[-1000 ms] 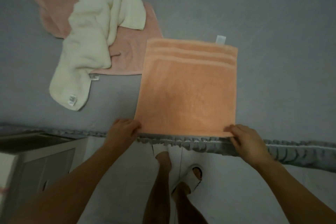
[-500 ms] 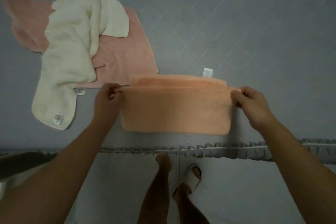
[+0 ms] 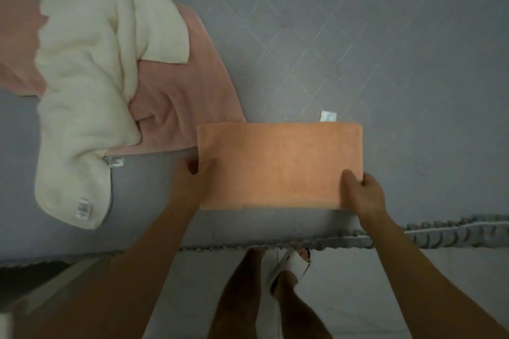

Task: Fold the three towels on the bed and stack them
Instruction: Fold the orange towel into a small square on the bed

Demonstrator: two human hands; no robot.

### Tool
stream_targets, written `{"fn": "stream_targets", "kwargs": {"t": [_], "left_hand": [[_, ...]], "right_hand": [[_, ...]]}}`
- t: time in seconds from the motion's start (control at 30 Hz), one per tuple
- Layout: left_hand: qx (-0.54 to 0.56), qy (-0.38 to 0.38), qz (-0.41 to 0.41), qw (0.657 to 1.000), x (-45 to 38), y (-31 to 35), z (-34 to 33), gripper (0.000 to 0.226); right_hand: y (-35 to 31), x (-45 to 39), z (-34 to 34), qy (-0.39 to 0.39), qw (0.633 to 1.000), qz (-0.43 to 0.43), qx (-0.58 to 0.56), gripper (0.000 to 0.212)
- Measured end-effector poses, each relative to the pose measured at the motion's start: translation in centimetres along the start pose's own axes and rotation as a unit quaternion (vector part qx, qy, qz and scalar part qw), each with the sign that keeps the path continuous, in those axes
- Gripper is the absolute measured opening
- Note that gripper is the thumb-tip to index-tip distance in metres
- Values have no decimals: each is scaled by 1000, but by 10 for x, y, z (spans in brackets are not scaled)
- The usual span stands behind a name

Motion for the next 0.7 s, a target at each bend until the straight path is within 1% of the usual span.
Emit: {"fn": "stream_targets", "kwargs": {"t": [0.07, 0.13, 0.2, 0.3, 0.37, 0.43, 0.5, 0.53, 0.57, 0.6, 0.63, 0.67, 0.7], "left_hand": [[-15, -37, 1, 999, 7, -11, -1, 34], [1, -38, -15, 999, 10, -15, 4, 30], [27, -6, -45, 999, 14, -12, 11, 28], [61, 64, -92, 992, 28, -11, 19, 28], [83, 100, -104, 986, 38, -18, 18, 29], [71, 101, -70, 990, 46, -32, 11, 31], [48, 93, 0, 995, 51, -42, 0, 25], [44, 110, 25, 993, 55, -43, -2, 21], [43, 136, 18, 990, 58, -39, -1, 21], [19, 161, -25, 987, 60, -31, 0, 27], [-36, 167, -91, 981, 61, -20, -4, 37], [-109, 156, -161, 968, 62, -8, -13, 48], [-171, 135, -231, 948, 63, 3, -27, 55]], "right_hand": [[5, 9, -4, -22, 999, -23, -33, 52], [-5, 14, 0, -4, 998, 8, -55, 40], [-25, 17, 9, 31, 994, 80, -68, 25], [-65, 20, 28, 76, 975, 177, -111, 23], [-86, 12, 38, 102, 963, 212, -130, 23], [-92, -4, 40, 108, 967, 207, -98, 22], [-82, -15, 34, 76, 985, 155, -2, 26], [-75, -15, 32, 76, 989, 119, 52, 32], [-70, -11, 31, 100, 984, 105, 104, 39], [-71, -1, 29, 140, 970, 134, 149, 46], [-79, 14, 21, 178, 943, 208, 188, 53], [-92, 31, 6, 191, 908, 303, 218, 59], [-106, 46, -15, 171, 870, 394, 242, 62]]}}
Point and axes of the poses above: each hand's wrist, its own x-axis away from the middle knuckle, its own z-axis out of the back of the hand, y = z × x, the point moved 4 cm from there along -x, towards the middle knuckle, and after that the axes turned 12 degrees about x, right-handed, at the moved point
